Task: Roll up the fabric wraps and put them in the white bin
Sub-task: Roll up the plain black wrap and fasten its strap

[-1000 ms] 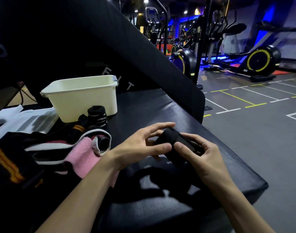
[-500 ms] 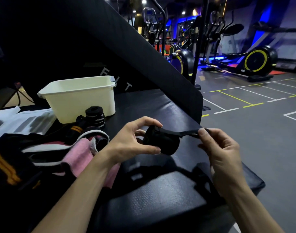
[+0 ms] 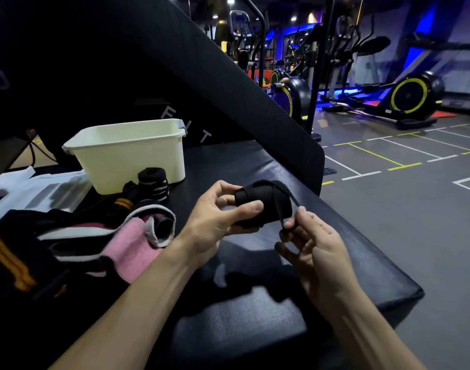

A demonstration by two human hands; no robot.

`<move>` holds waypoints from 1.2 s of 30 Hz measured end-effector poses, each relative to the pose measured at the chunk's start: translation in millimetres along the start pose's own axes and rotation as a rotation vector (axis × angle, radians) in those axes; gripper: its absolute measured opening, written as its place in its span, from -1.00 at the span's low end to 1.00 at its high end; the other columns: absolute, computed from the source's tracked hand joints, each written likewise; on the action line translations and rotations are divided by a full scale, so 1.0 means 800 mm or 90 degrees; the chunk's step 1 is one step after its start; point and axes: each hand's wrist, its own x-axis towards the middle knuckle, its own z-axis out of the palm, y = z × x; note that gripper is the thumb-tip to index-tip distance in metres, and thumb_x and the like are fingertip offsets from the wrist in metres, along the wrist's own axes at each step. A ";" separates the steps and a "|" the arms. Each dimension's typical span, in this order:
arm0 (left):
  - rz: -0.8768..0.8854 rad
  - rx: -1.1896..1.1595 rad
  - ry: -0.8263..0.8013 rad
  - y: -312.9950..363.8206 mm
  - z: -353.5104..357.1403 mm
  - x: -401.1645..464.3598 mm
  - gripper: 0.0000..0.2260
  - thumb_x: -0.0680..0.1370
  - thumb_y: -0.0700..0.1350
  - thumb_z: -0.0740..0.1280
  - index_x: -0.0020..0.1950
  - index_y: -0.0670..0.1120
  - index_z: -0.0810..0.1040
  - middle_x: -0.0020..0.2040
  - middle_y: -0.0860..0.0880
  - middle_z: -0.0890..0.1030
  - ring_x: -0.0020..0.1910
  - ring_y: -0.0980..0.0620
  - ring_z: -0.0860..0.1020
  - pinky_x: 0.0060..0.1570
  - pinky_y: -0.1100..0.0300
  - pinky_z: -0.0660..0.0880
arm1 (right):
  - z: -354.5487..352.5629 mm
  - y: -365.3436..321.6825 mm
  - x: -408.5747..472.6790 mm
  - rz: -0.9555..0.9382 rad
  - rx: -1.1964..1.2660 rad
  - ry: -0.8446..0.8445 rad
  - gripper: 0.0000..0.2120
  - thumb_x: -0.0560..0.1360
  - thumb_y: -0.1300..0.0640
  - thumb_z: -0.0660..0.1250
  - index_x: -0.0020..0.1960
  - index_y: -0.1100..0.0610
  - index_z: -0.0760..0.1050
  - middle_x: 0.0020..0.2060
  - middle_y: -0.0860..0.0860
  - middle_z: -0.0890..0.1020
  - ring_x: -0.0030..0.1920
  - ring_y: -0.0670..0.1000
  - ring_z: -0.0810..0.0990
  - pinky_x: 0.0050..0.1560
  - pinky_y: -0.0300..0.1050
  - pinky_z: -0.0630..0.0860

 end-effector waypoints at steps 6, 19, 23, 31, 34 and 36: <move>-0.040 -0.119 -0.156 0.003 -0.005 -0.001 -0.53 0.31 -0.05 0.68 0.03 -0.07 0.49 0.08 -0.22 0.66 -0.06 -0.35 0.69 -0.21 0.04 0.65 | -0.006 -0.001 0.000 0.036 0.033 -0.029 -0.86 0.61 0.05 0.26 -0.06 0.10 0.50 -0.34 0.00 0.56 -0.35 -0.06 0.53 -0.14 -0.02 0.51; -0.166 -0.103 -0.408 0.009 -0.012 -0.010 -0.59 0.42 0.02 0.59 0.15 -0.14 0.57 -0.04 -0.18 0.65 -0.21 -0.09 0.70 -0.28 0.13 0.67 | -0.016 -0.005 0.000 0.125 0.029 -0.184 -0.72 0.52 0.18 0.27 0.09 0.30 0.65 -0.08 0.19 0.62 -0.06 0.13 0.53 0.07 0.02 0.51; -0.211 -0.056 -0.382 0.008 -0.005 -0.014 -0.56 0.43 -0.08 0.56 0.23 -0.18 0.53 -0.06 -0.09 0.66 -0.22 0.04 0.68 -0.31 0.19 0.65 | -0.017 -0.016 0.003 0.128 0.116 -0.123 -0.74 0.46 0.00 0.43 -0.05 0.20 0.64 -0.12 0.11 0.62 -0.04 0.09 0.59 0.18 0.05 0.50; -0.186 -0.073 -0.321 0.011 -0.003 -0.012 -0.62 0.45 -0.04 0.47 0.23 -0.14 0.65 0.00 -0.16 0.68 -0.20 -0.05 0.70 -0.29 0.19 0.65 | -0.032 -0.015 0.013 -0.009 -0.020 -0.159 -0.47 0.45 -0.10 0.51 0.07 0.37 0.53 -0.04 0.23 0.59 -0.03 0.13 0.56 0.04 0.01 0.54; -0.171 -0.069 -0.286 0.015 -0.006 -0.012 -0.67 0.46 0.02 0.37 0.16 -0.05 0.72 -0.02 -0.17 0.68 -0.22 -0.10 0.70 -0.28 0.18 0.65 | -0.040 -0.020 0.013 -0.030 -0.056 -0.218 -0.45 0.30 -0.16 0.62 0.10 0.21 0.64 0.01 0.17 0.65 0.01 0.05 0.62 0.01 -0.05 0.61; -0.169 -0.073 -0.287 0.017 -0.005 -0.014 -0.66 0.47 0.02 0.36 0.17 -0.05 0.72 -0.02 -0.17 0.69 -0.23 -0.11 0.70 -0.29 0.19 0.65 | -0.042 -0.022 0.012 -0.039 -0.080 -0.221 -0.48 0.26 -0.17 0.65 0.04 0.15 0.67 -0.01 0.16 0.66 0.00 0.06 0.61 0.01 -0.03 0.63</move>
